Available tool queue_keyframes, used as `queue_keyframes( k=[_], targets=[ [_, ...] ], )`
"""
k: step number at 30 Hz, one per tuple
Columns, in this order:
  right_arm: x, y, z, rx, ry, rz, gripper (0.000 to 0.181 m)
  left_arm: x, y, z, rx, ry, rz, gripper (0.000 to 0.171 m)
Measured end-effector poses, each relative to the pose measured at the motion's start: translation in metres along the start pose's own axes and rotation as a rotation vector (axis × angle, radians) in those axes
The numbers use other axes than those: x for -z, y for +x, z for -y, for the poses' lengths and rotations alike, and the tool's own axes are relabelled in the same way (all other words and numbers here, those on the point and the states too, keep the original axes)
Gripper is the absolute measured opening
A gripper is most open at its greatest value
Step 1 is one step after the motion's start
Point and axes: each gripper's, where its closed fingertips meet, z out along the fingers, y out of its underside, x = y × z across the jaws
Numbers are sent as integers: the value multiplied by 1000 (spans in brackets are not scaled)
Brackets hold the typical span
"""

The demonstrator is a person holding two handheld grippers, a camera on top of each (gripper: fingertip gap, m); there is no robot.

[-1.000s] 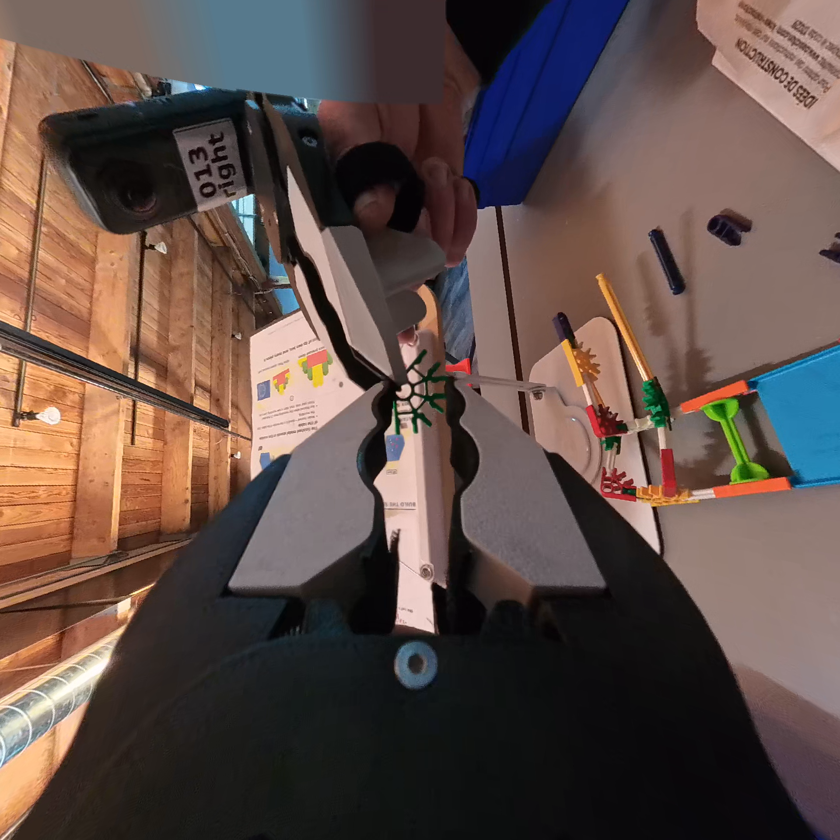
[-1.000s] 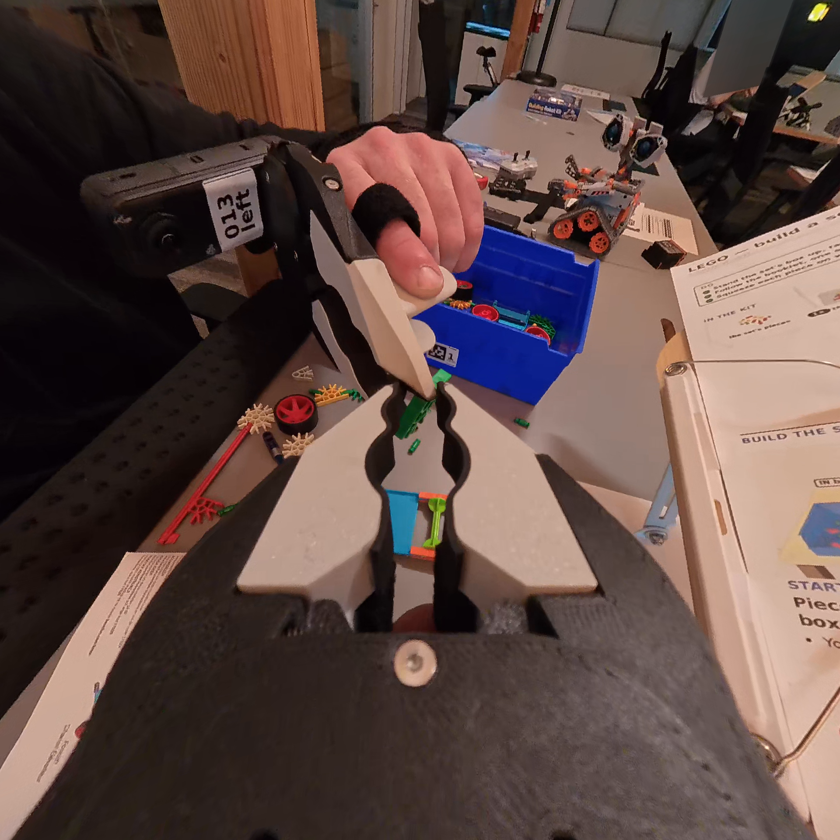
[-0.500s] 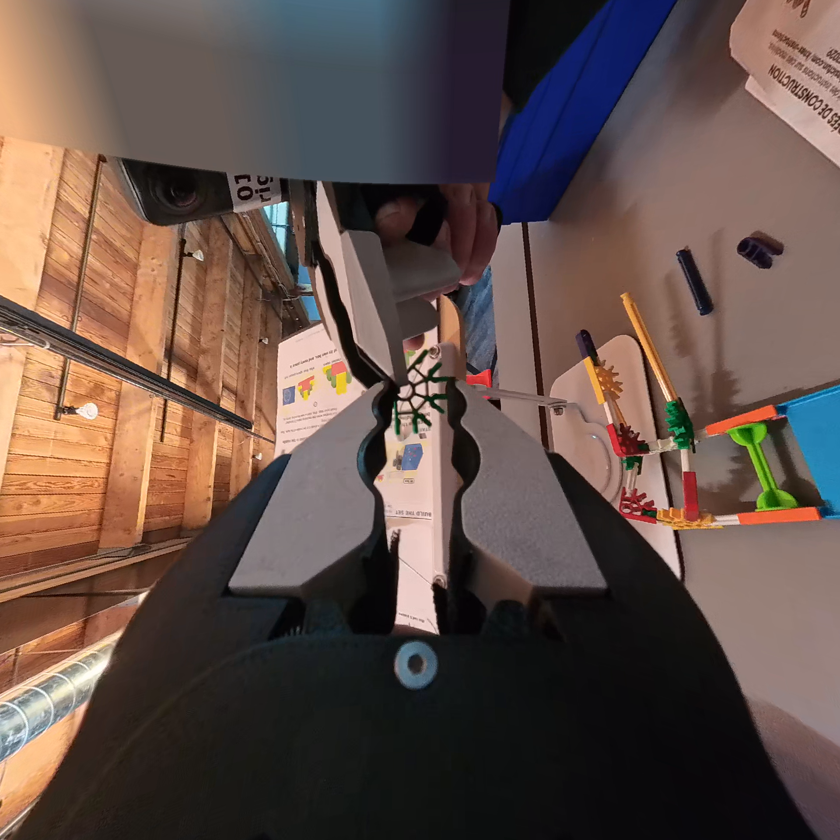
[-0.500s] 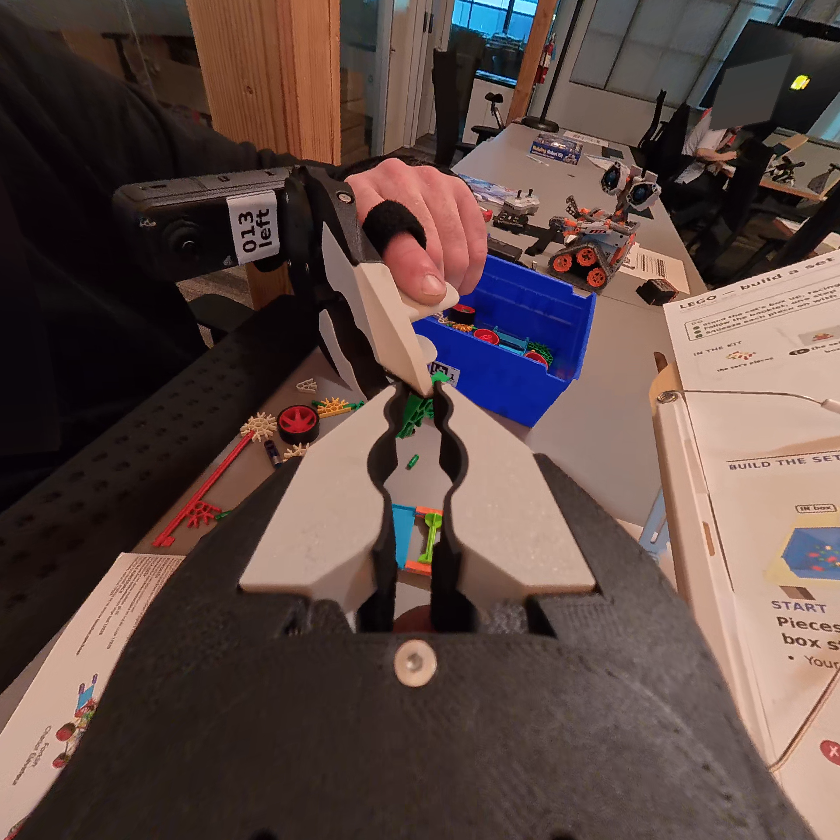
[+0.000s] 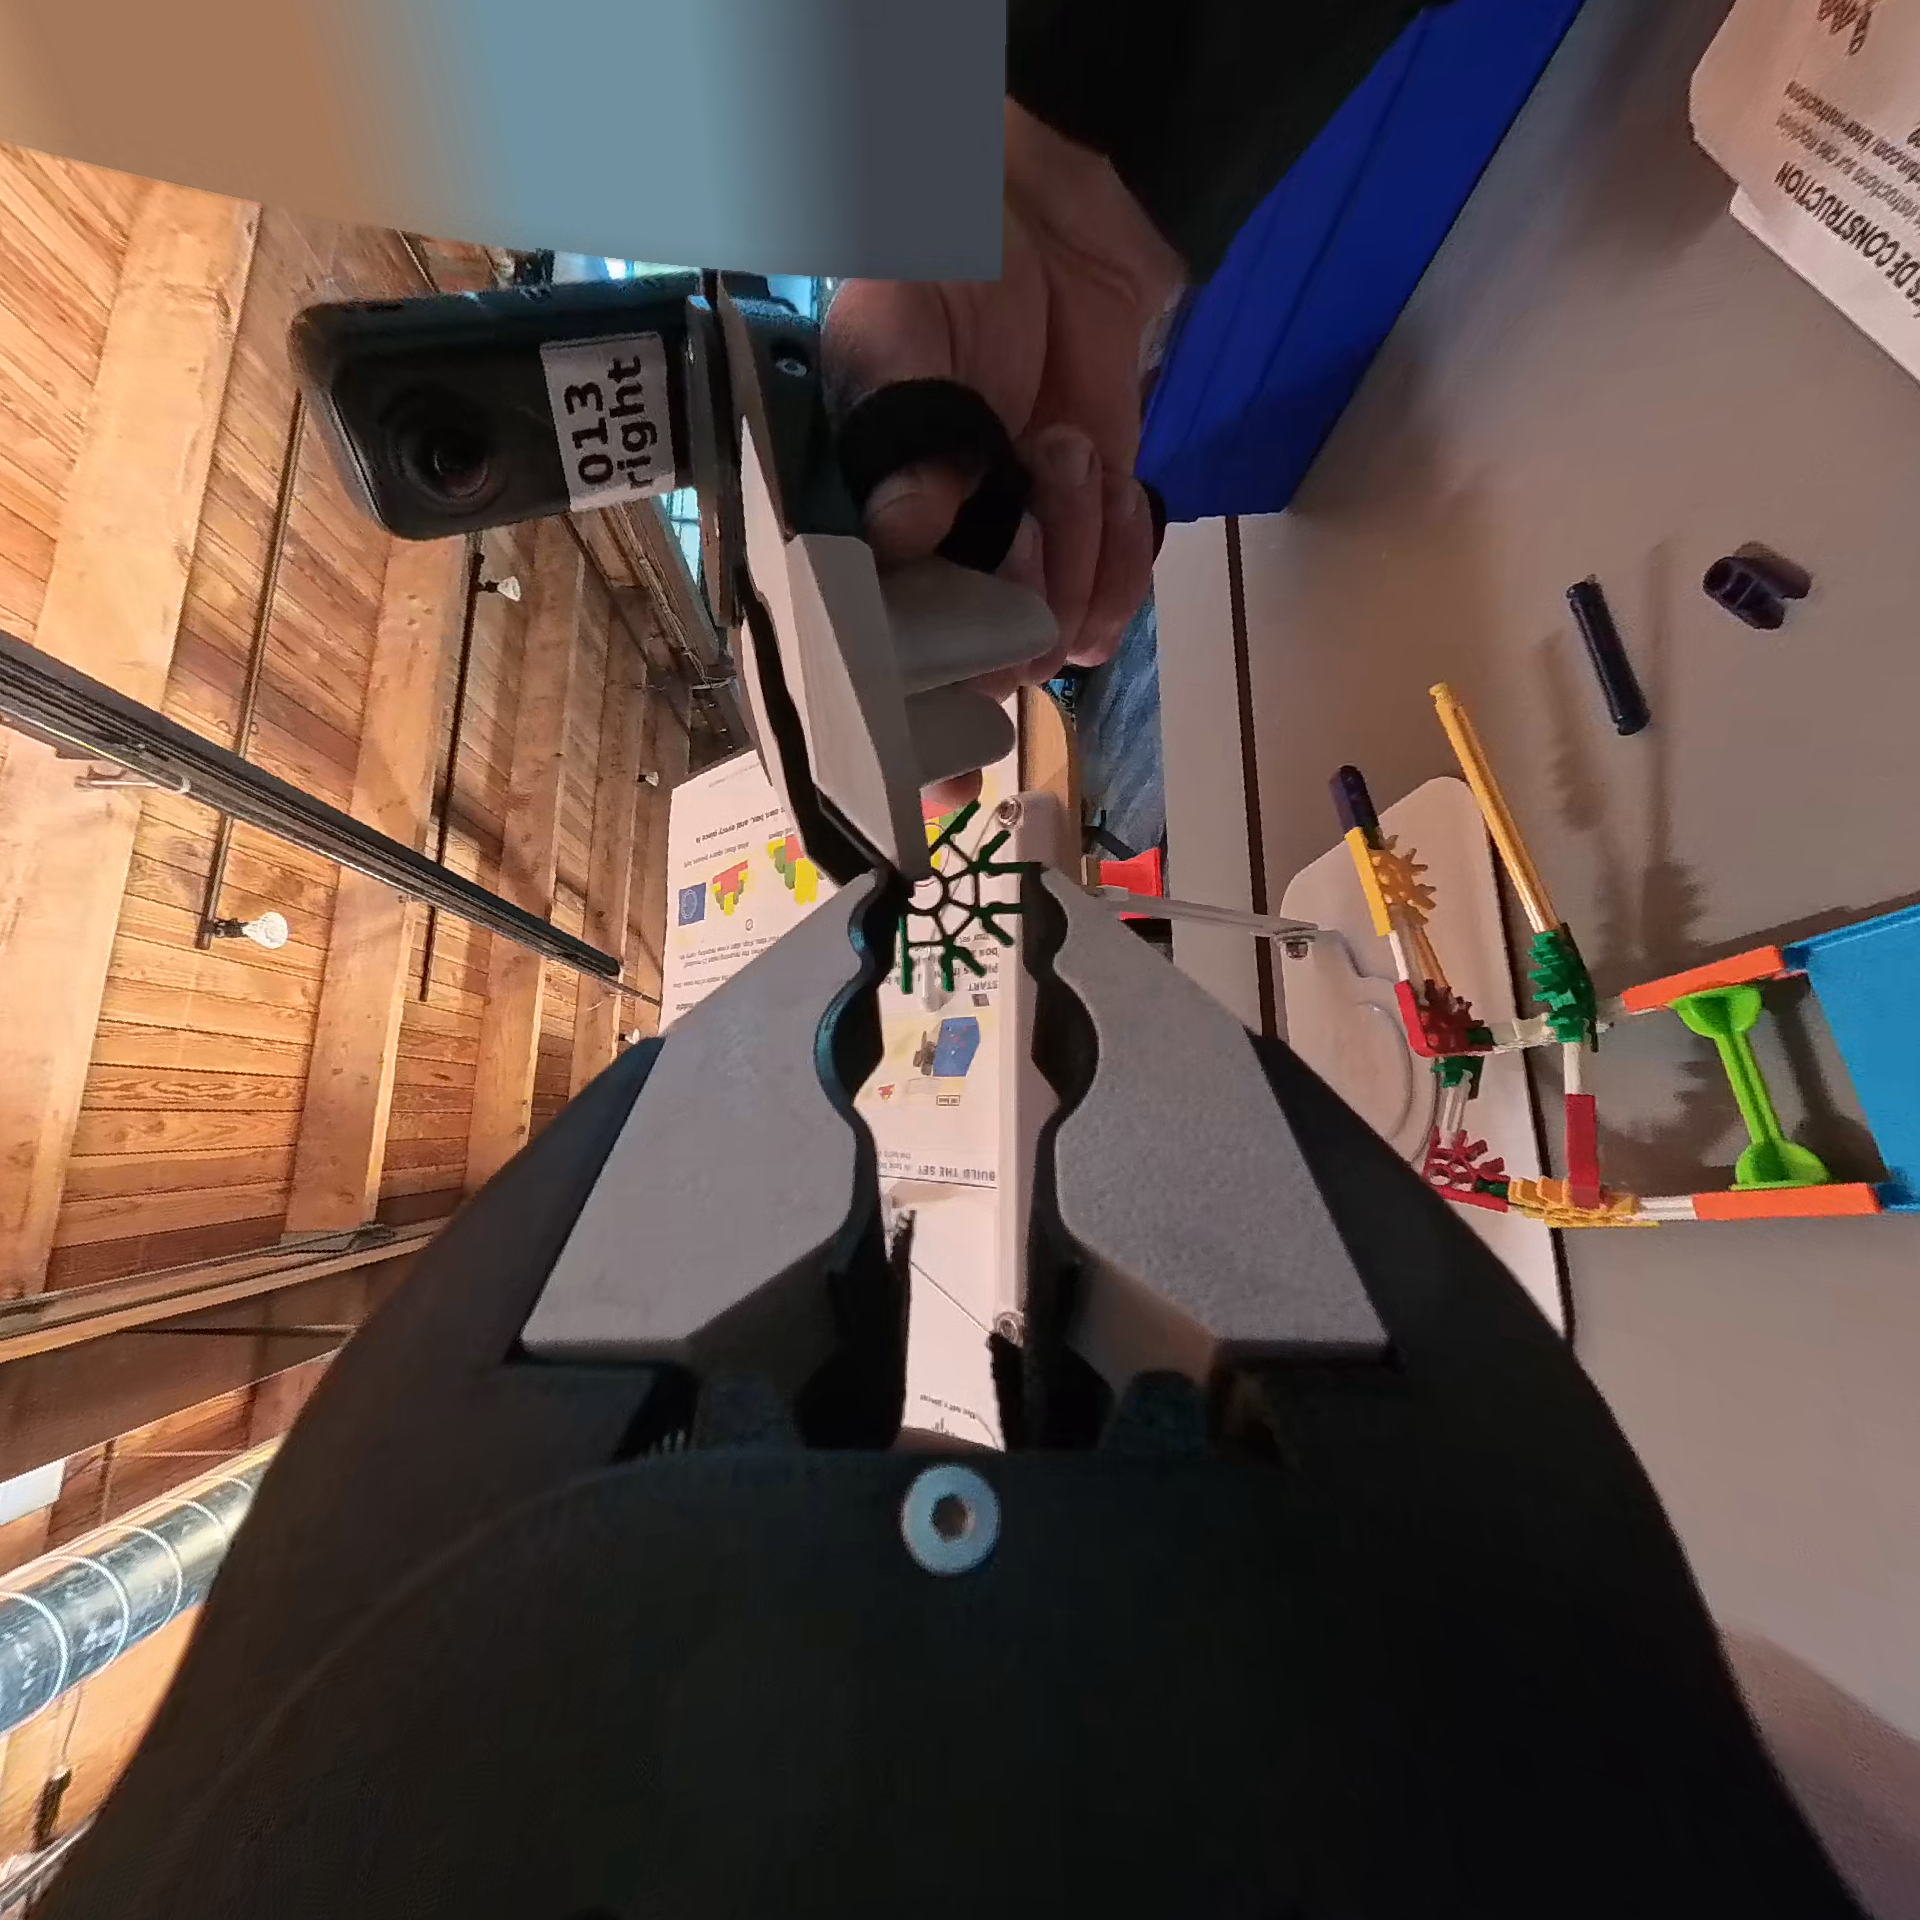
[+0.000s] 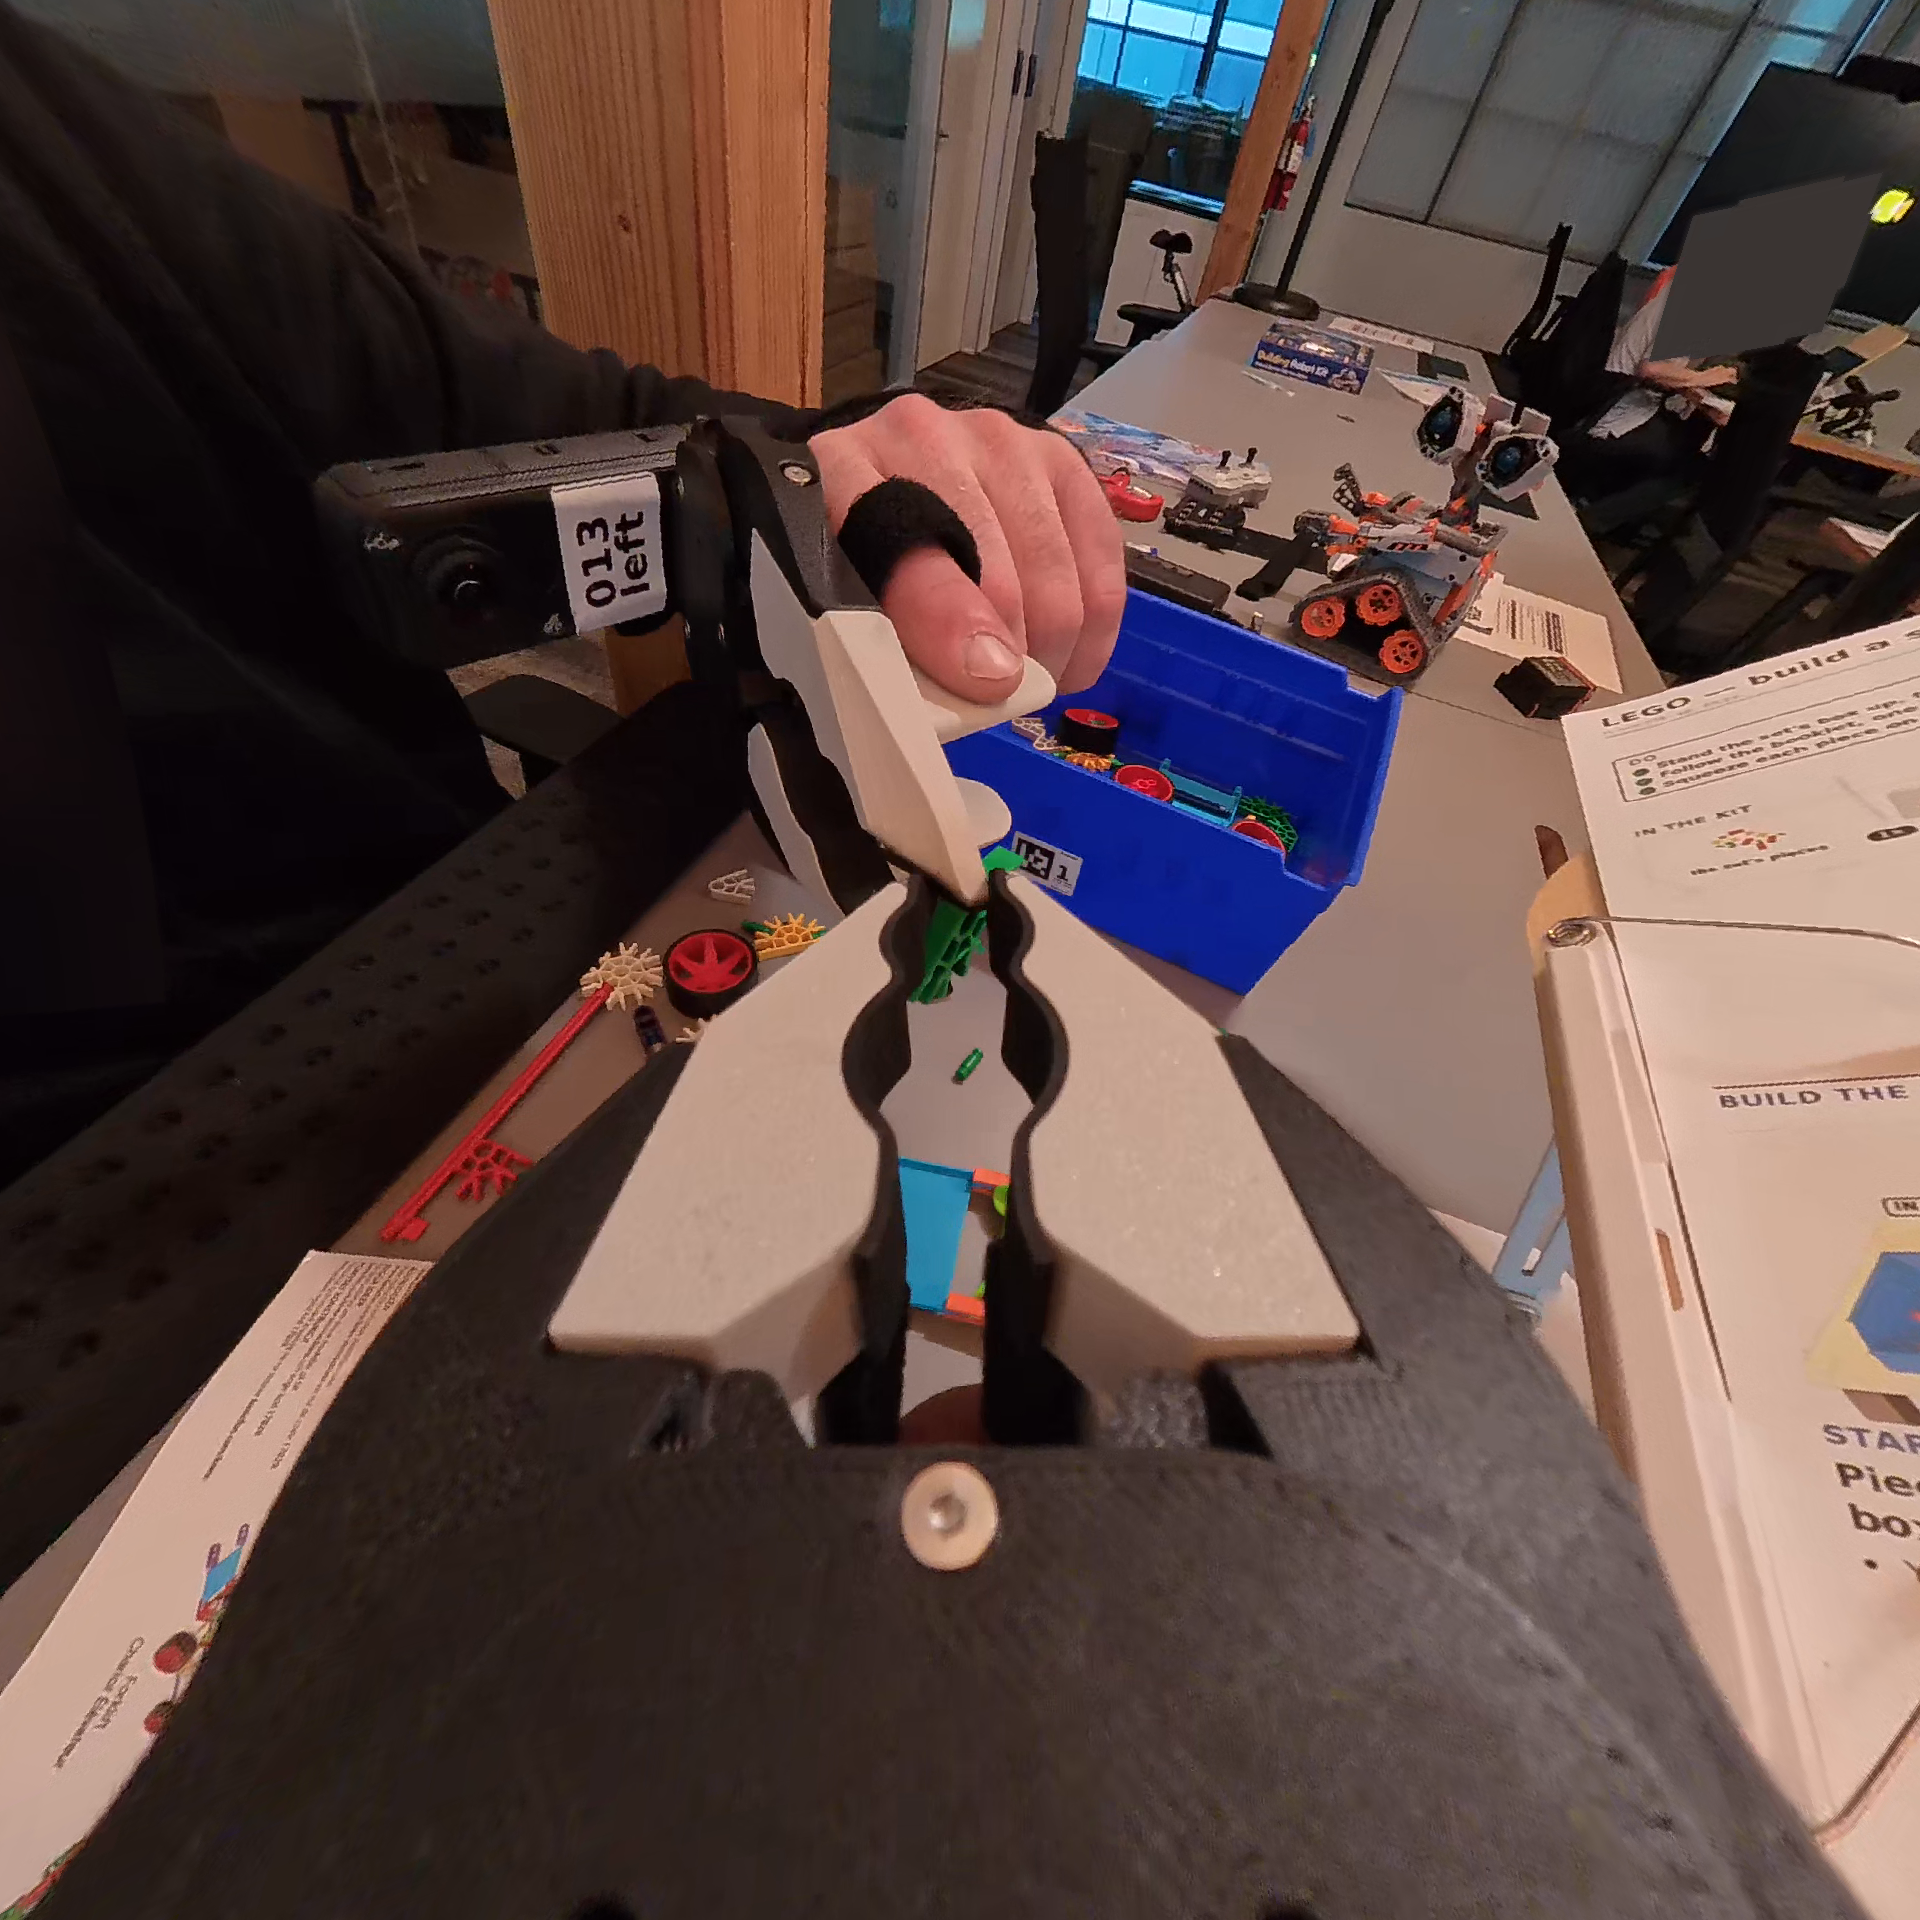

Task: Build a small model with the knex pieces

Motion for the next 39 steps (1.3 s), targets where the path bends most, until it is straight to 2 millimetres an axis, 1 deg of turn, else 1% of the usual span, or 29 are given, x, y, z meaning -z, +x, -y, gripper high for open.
queue_keyframes(
  k=[3,9,15,23,26,28,29,31,33,34,37,38,39],
  targets=[
    [-3,0,-3,-15,-14,5,9,1,3,-1,1,-8,2,21],
    [-13,2,-27,-14,-153,-14,9,3,27,-11,-45,-75,-48,21],
    [-22,-4,-41,-83,-204,36,10,8,43,-12,-67,-91,-70,21],
    [-20,-1,-40,-160,-165,52,9,11,46,-18,-75,-101,-77,21],
    [-23,-2,-50,-145,-230,38,18,12,46,-22,-57,-119,-81,20],
    [-28,2,-60,-127,-291,8,19,12,46,-24,-46,-130,-89,20],
    [-31,2,-62,-120,-304,-1,21,12,47,-24,-46,-133,-95,20],
    [-36,3,-61,-113,-304,-9,16,11,47,-24,-73,-149,-101,20],
    [-36,7,-60,-85,-306,-36,7,10,46,-26,-92,-155,-100,21],
    [-36,10,-58,-81,-301,-52,3,10,45,-28,-74,-160,-98,21],
    [-32,16,-54,-77,-271,-79,3,8,37,-34,-35,-190,-90,25],
    [-30,17,-52,-77,-259,-81,3,8,35,-38,-3,-205,-88,29],
    [-27,20,-49,-74,-244,-92,3,9,33,-40,86,-208,-105,32]
  ],
)
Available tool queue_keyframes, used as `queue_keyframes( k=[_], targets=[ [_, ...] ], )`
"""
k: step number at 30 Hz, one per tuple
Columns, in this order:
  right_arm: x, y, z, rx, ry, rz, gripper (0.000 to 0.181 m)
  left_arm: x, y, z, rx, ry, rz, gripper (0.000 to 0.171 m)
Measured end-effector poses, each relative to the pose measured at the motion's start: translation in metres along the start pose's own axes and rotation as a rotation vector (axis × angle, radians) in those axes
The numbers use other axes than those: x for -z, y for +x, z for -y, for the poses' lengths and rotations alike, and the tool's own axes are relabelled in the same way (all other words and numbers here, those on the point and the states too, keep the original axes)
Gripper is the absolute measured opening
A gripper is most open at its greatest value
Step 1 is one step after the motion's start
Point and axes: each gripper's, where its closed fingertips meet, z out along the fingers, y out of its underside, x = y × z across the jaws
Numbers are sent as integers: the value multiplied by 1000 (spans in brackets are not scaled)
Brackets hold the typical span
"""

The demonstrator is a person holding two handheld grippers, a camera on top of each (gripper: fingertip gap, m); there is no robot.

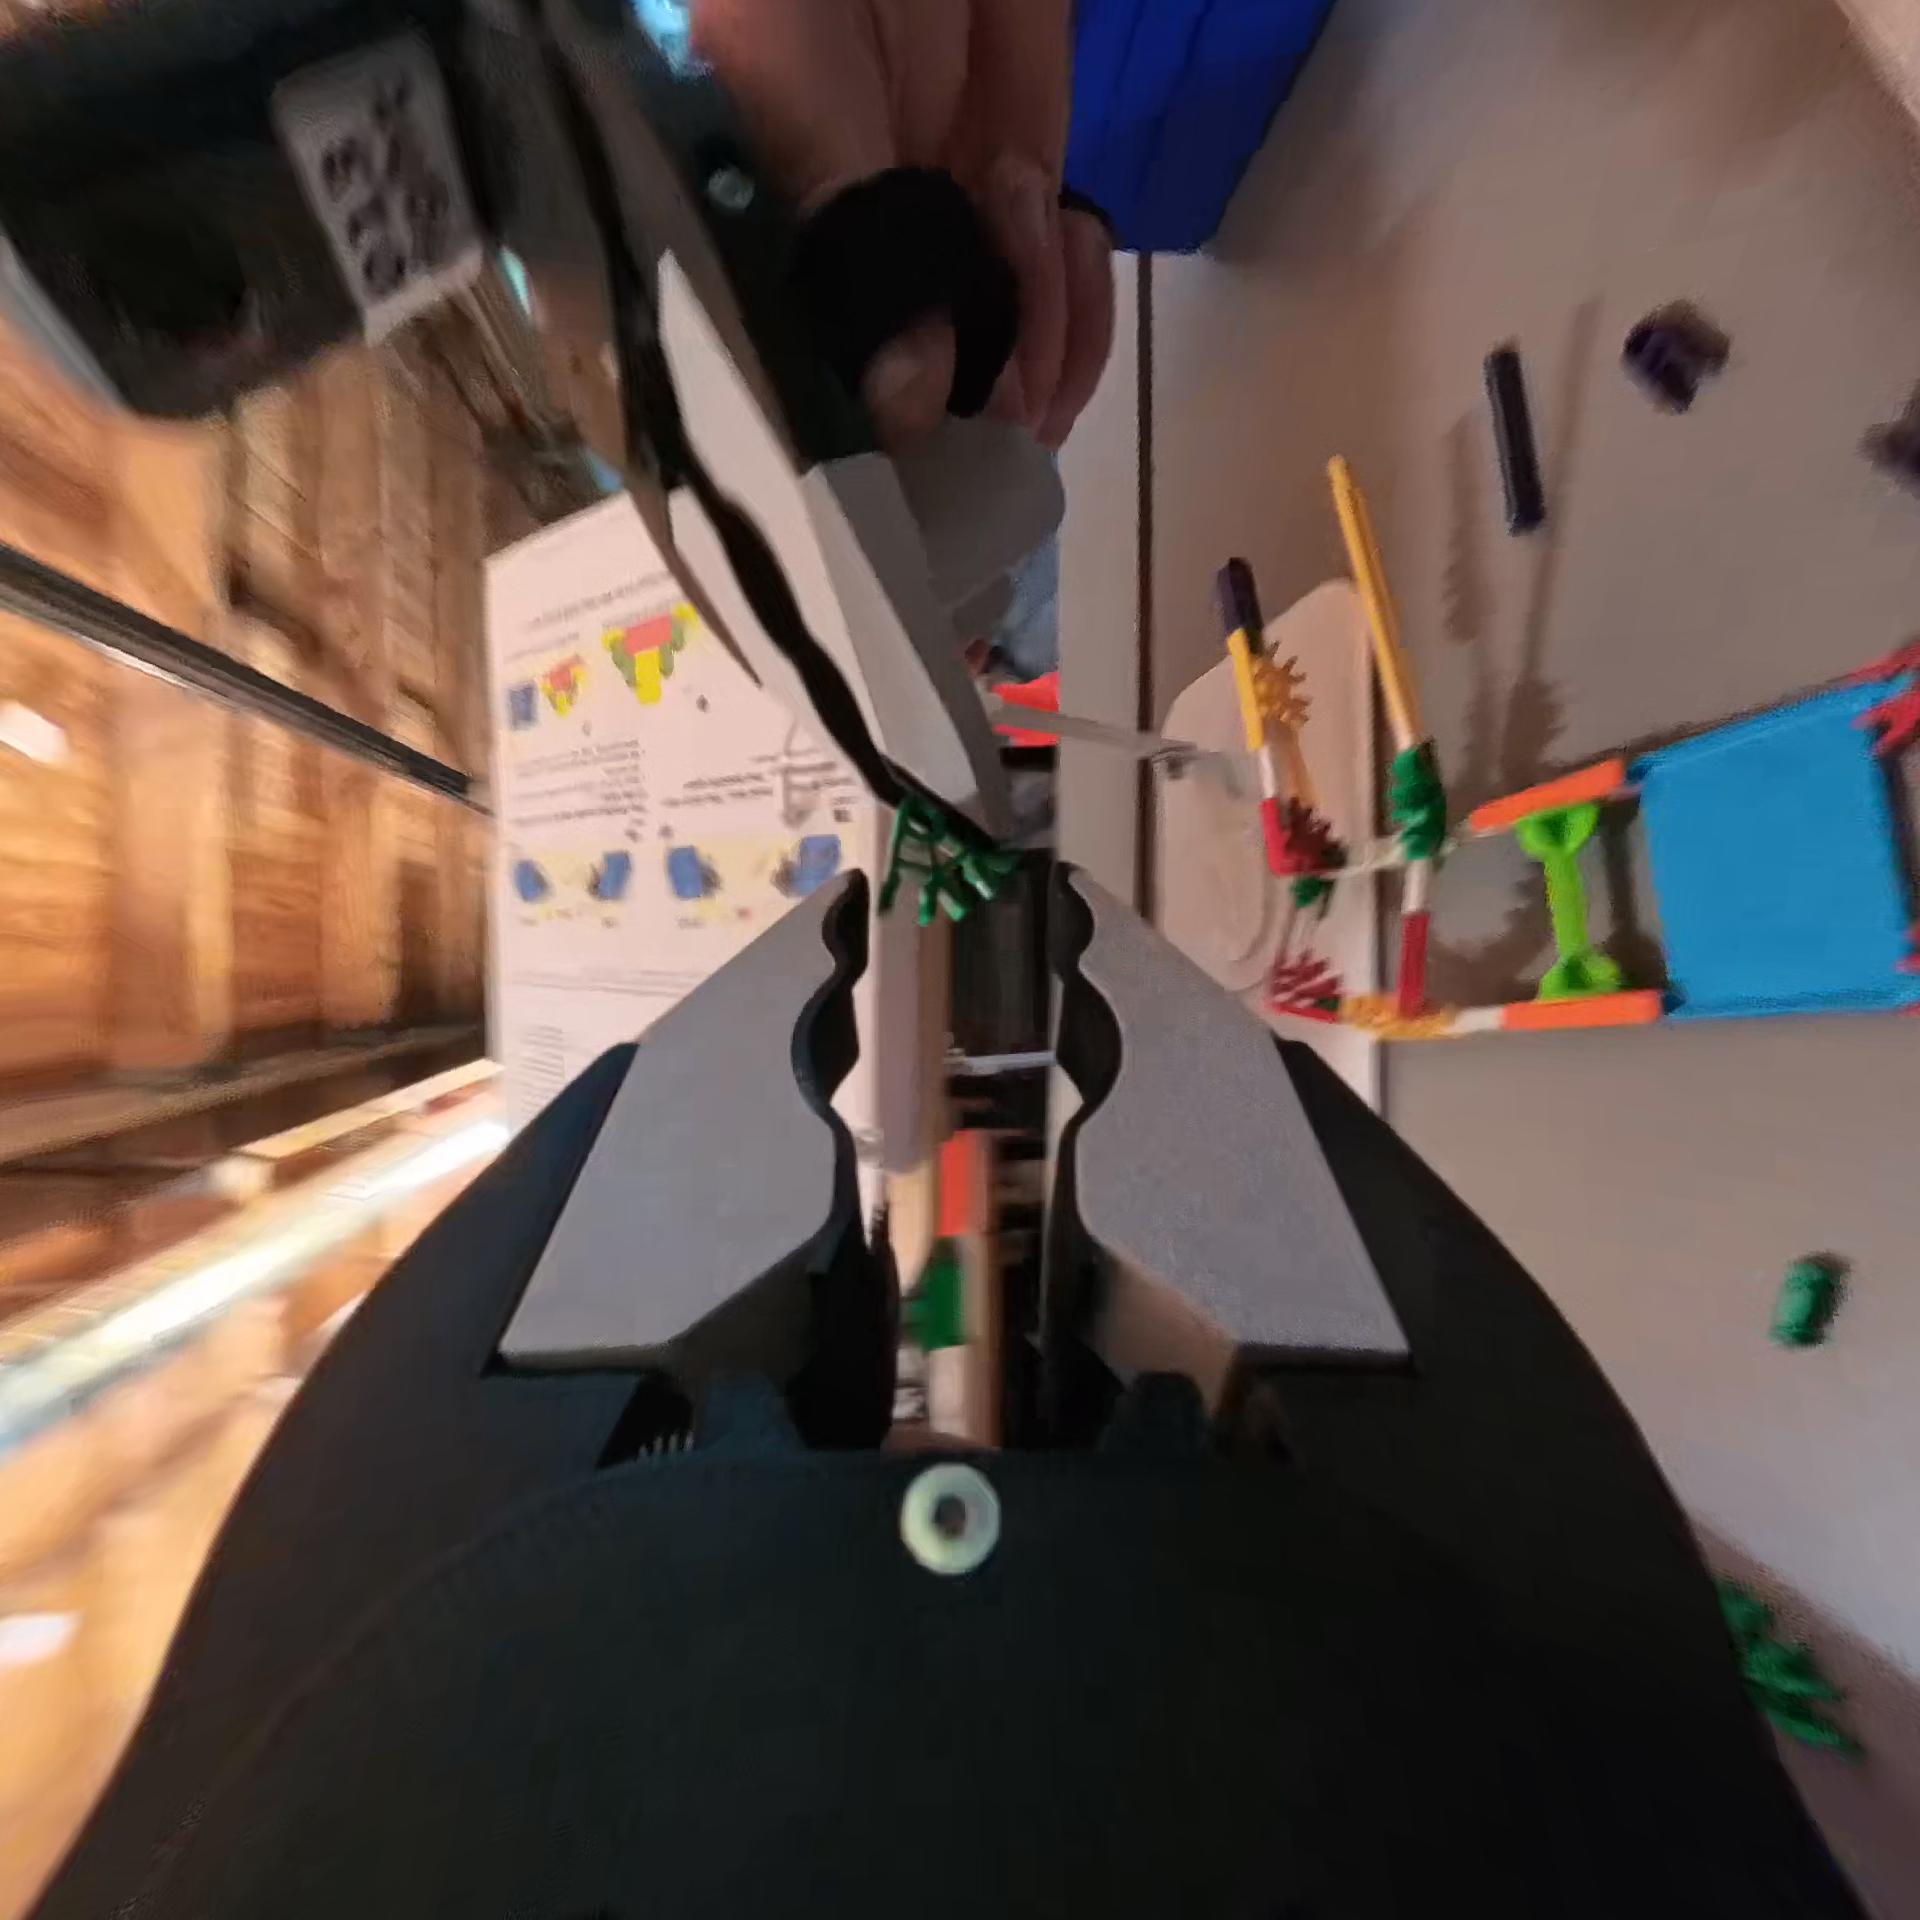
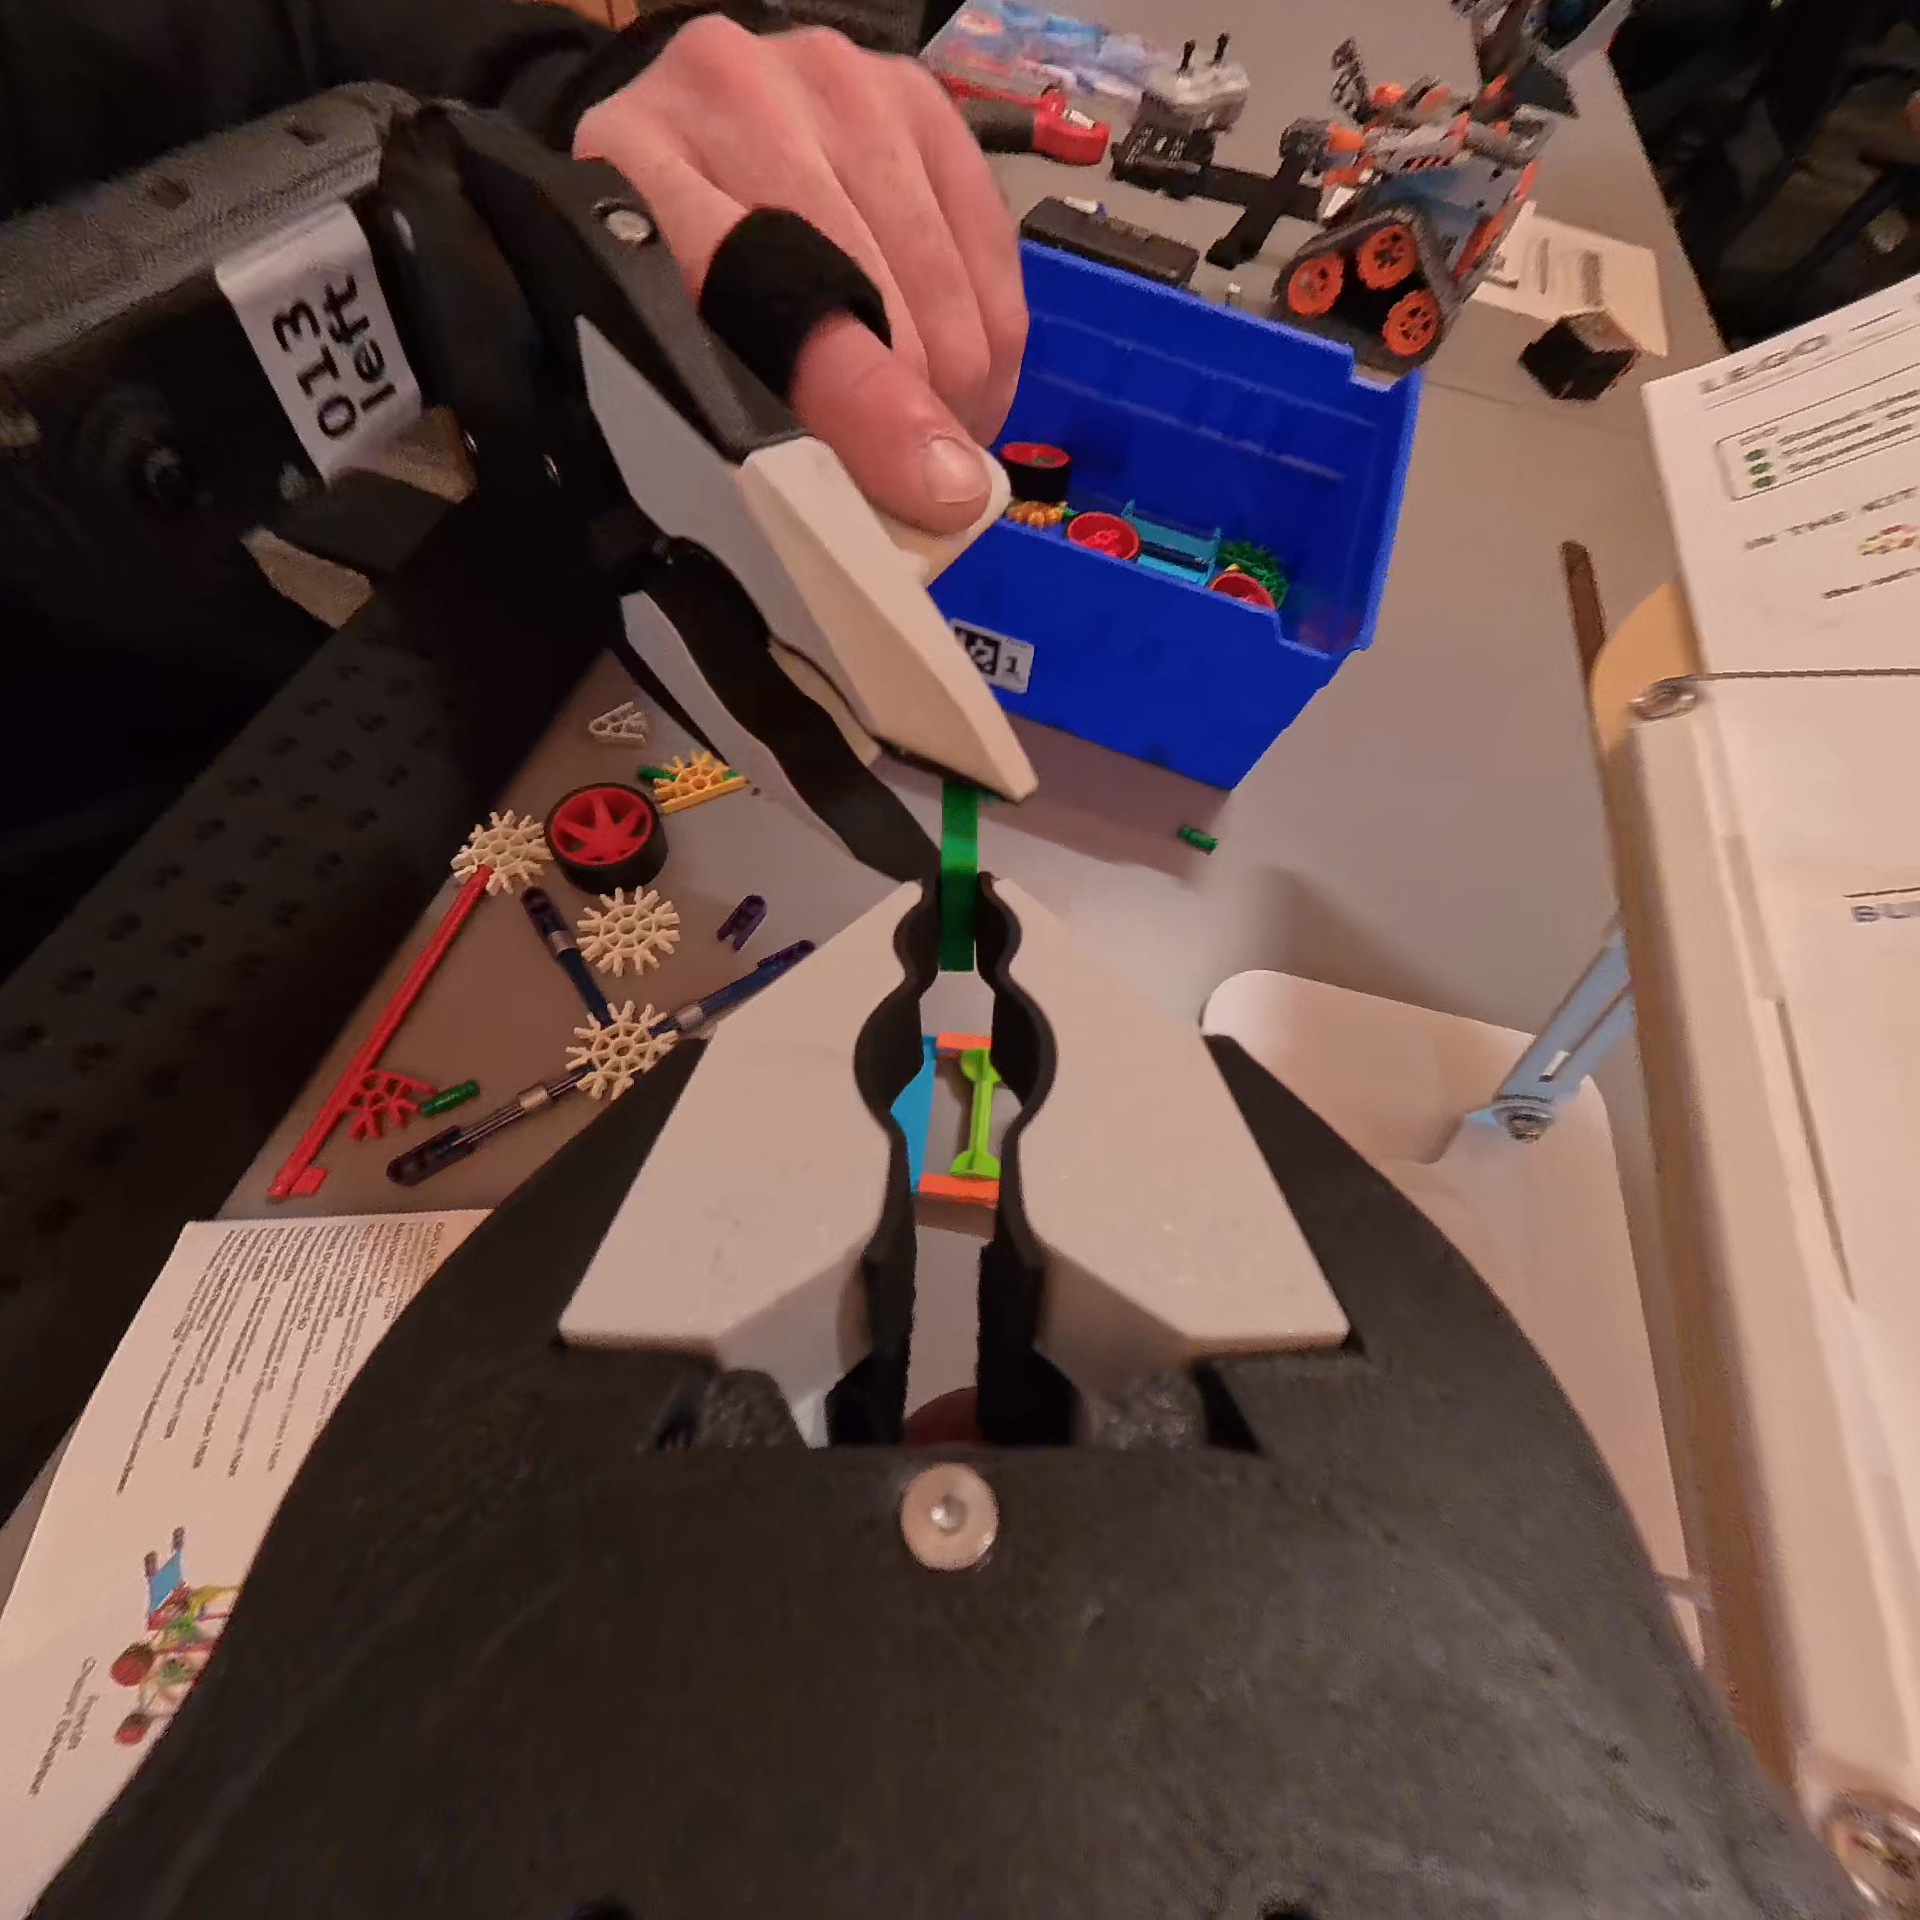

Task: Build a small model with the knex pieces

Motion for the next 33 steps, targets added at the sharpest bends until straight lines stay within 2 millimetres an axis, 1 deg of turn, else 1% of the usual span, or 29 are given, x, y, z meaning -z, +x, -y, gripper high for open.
queue_keyframes(
  k=[4,6,7,9,11,13,15,17,20,23,29,31,33],
  targets=[
    [10,1,12,8,77,-1,3,5,-11,-2,427,86,-108,36],
    [12,-1,17,12,108,10,3,8,-15,4,625,155,-178,37],
    [12,-2,19,16,123,14,3,10,-17,8,707,185,-205,35],
    [11,-4,21,26,146,25,3,10,-19,14,833,236,-247,29],
    [10,-5,23,29,166,33,4,10,-20,16,900,261,-268,20],
    [10,-6,23,32,172,38,3,10,-19,18,944,278,-292,16],
    [10,-6,23,32,172,39,4,10,-18,18,973,286,-316,14],
    [8,-5,20,34,150,31,4,10,-15,16,961,262,-341,12],
    [5,-5,11,71,72,-4,6,10,-6,13,863,199,-374,4],
    [2,-5,5,140,-11,-60,6,8,-1,13,780,141,-416,4],
    [3,-3,2,220,-80,-125,7,5,2,11,683,65,-478,3],
    [5,-3,4,230,-75,-133,7,3,2,9,646,46,-479,3],
    [8,-4,7,234,-61,-133,7,3,2,9,650,44,-492,3]
  ],
)
